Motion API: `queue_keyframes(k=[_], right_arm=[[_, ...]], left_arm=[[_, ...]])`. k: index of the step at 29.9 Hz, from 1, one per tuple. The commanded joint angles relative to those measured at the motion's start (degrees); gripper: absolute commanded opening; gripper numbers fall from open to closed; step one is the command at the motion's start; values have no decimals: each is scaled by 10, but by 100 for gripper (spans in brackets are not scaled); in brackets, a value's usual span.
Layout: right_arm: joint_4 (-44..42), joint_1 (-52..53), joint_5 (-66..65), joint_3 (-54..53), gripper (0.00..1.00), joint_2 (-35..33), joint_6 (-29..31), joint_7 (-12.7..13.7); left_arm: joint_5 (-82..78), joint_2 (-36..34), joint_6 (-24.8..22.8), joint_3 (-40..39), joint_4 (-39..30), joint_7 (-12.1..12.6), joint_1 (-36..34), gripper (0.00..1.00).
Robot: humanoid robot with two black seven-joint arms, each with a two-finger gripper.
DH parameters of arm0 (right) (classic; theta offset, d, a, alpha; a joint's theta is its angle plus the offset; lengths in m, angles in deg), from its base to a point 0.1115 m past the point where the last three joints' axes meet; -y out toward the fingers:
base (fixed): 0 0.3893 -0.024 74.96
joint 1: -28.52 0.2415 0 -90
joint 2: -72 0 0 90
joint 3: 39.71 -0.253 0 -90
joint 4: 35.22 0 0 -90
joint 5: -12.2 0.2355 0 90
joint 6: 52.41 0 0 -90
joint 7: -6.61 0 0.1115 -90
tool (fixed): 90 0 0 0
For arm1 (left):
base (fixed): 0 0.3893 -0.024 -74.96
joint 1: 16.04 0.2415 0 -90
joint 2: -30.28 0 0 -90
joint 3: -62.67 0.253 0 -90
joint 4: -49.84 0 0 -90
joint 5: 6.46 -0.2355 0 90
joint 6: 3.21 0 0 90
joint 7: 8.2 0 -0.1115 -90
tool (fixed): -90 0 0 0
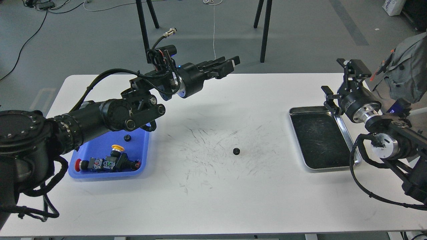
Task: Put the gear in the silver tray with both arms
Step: 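Release the gear onto the table and retract the left gripper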
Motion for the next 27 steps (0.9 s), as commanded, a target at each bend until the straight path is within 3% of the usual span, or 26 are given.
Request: queue_keyframes(k=[1, 4, 8, 11, 13, 21, 27], right_arm=[[10, 10, -1, 30, 99, -11, 2, 10], [17, 24, -2, 66, 99, -26, 3, 16], [45, 61, -2, 129, 99, -47, 11, 22], [49, 103, -4, 189, 99, -58, 14, 54], [51, 134, -15, 241, 98, -58, 14, 70], [53, 228, -51, 373, 96, -55, 3, 75], [57, 257, -141, 398, 85, -46, 2, 75]], left_arm=[[68, -48, -2, -24, -3, 0, 5, 66], [110, -70, -10, -28, 2, 0, 8, 72], [191, -110, -24, -57, -2, 0, 21, 88], [218, -127, -58, -63, 1, 0, 32, 92], [228, -144, -67, -69, 1, 0, 39, 93], [273, -206, -72, -84, 3, 0, 72, 100], [281, -230, -88, -84, 6, 0, 97, 100]])
